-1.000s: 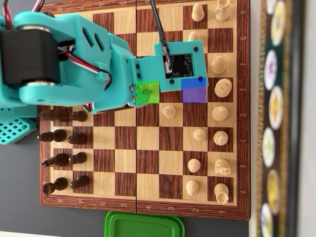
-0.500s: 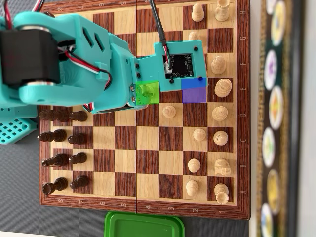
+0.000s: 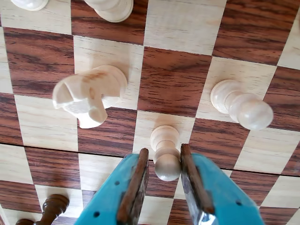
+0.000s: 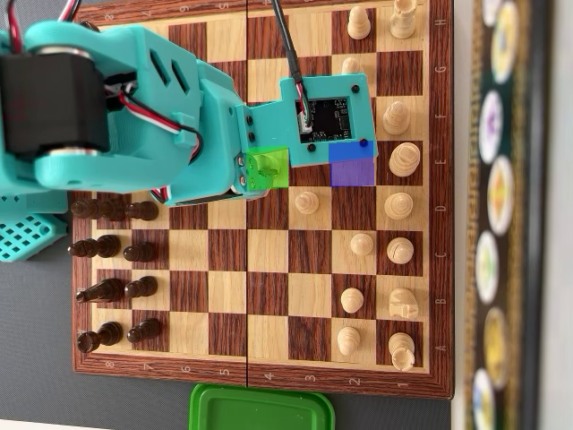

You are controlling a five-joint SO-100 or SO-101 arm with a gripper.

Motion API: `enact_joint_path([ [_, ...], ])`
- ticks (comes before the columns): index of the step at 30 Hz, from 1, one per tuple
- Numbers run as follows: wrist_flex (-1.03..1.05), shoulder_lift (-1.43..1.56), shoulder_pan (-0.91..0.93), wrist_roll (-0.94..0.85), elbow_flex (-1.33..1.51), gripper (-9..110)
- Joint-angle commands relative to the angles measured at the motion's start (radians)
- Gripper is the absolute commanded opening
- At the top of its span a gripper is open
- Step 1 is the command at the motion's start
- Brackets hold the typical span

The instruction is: Play chess

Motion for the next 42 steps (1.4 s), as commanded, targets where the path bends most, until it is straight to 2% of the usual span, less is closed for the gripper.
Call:
enact_joint_path([
  [1,-0.009,0.046,0.014,-0.006,-0.048,12],
  [23,-0.003,0.160,0.040,-0.005,-0.041,12],
  [42,-0.011,0.626,0.143,0.005,0.166,12],
])
